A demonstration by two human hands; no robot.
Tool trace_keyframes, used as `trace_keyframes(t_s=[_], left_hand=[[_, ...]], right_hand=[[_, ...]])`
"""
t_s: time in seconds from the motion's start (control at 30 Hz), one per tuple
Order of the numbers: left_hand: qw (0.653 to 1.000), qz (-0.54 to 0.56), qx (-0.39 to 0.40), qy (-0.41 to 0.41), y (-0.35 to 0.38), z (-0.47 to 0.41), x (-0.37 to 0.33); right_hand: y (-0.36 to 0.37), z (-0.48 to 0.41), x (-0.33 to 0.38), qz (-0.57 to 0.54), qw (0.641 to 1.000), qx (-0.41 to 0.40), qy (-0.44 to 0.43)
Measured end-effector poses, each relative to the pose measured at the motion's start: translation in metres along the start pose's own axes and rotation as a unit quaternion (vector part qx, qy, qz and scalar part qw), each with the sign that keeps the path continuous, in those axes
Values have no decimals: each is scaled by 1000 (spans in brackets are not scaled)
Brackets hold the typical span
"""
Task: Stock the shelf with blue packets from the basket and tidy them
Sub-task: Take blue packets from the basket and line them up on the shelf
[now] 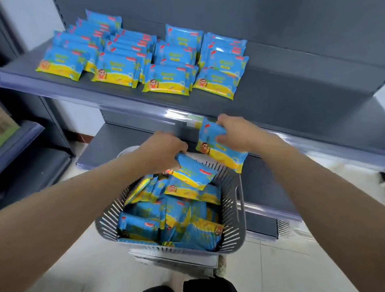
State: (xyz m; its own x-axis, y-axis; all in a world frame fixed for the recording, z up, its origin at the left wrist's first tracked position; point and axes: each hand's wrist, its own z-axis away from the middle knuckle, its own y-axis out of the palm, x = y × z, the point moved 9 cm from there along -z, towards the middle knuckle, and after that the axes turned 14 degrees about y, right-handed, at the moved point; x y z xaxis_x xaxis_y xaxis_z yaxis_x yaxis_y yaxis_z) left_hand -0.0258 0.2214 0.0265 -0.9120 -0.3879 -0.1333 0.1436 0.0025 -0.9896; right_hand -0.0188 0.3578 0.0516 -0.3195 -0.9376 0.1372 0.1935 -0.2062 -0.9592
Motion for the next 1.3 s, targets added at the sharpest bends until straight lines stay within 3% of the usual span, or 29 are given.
trace_keyframes(t_s=[0.17, 0.33, 0.6, 1.03, 1.3], left_hand=[[997, 15, -71, 2, -73, -19, -10], [992, 55, -111, -29, -107, -32, -2], [981, 81, -148, -101, -120, -50, 44], [967, 119, -173, -144, -121, -80, 90], [970, 120, -152, -147, -110, -110, 103]], right_hand=[[-86, -10, -20, -37, 997, -68, 13], [-113, -38, -31, -9, 995, -97, 25], [-117, -100, -22, -11, 996, -90, -19], [-97, -181, 4, -28, 995, -33, -89], [-113, -213, -18, -25, 996, -59, -53]])
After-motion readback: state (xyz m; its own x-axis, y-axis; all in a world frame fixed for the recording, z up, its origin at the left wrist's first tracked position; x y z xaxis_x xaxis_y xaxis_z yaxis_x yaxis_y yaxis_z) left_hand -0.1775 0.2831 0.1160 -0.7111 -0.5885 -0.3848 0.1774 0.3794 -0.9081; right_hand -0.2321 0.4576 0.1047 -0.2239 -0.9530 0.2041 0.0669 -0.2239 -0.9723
